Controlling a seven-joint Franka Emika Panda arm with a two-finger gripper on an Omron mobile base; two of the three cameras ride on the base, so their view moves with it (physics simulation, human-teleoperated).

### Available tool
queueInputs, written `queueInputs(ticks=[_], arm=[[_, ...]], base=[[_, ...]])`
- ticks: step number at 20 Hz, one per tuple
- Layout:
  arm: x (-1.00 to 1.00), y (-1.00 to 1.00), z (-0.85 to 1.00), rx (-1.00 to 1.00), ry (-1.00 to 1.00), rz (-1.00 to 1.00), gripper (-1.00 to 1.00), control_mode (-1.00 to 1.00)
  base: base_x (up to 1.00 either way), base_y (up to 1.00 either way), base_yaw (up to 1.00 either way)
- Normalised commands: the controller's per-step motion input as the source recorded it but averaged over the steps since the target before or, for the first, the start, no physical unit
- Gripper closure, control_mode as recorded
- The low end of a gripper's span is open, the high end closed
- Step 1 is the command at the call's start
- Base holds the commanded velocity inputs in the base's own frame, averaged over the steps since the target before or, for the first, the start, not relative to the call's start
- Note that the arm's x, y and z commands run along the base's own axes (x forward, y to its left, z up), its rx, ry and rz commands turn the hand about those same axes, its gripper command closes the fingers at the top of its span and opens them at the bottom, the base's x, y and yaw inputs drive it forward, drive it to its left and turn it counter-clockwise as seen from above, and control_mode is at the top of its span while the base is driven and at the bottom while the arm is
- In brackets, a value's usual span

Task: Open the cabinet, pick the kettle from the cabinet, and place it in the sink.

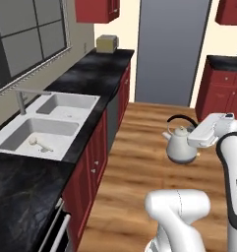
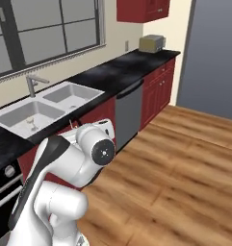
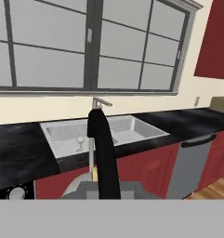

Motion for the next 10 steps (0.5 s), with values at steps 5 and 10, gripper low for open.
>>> queueInputs(ticks=[5,10], arm=[[0.00,0.00,0.00,0.00,0.00,0.00,1.00,1.00],[0.00,0.00,0.00,0.00,0.00,0.00,1.00,1.00]], base=[[0.75,0.00,0.00],[0.75,0.00,0.00]])
